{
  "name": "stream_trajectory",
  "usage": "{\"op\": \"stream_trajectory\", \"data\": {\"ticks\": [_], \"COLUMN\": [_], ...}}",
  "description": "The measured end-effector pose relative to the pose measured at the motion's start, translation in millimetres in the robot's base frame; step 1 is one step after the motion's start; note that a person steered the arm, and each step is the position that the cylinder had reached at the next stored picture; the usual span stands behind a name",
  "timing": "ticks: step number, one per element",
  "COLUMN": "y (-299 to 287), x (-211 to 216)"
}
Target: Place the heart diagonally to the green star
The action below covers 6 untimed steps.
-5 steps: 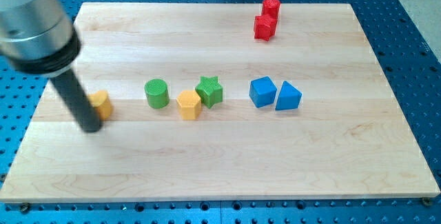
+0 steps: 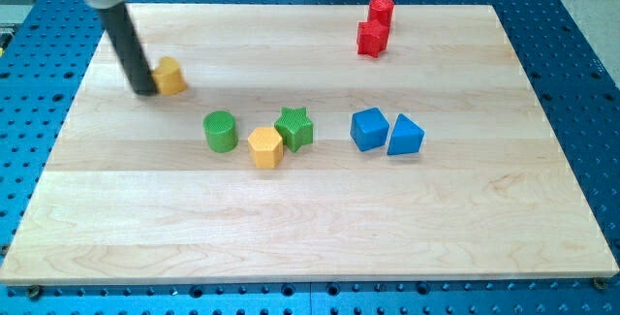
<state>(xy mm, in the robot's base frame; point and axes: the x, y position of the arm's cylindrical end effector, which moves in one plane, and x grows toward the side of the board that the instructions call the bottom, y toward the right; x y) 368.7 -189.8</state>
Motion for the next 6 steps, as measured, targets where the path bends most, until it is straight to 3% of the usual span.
{"op": "stream_trajectory", "data": {"ticks": [1,2,4,6], "y": [92.2,88.0,69.2,149.5], "x": [-17.2,-24.8,-78.8,-12.0]}}
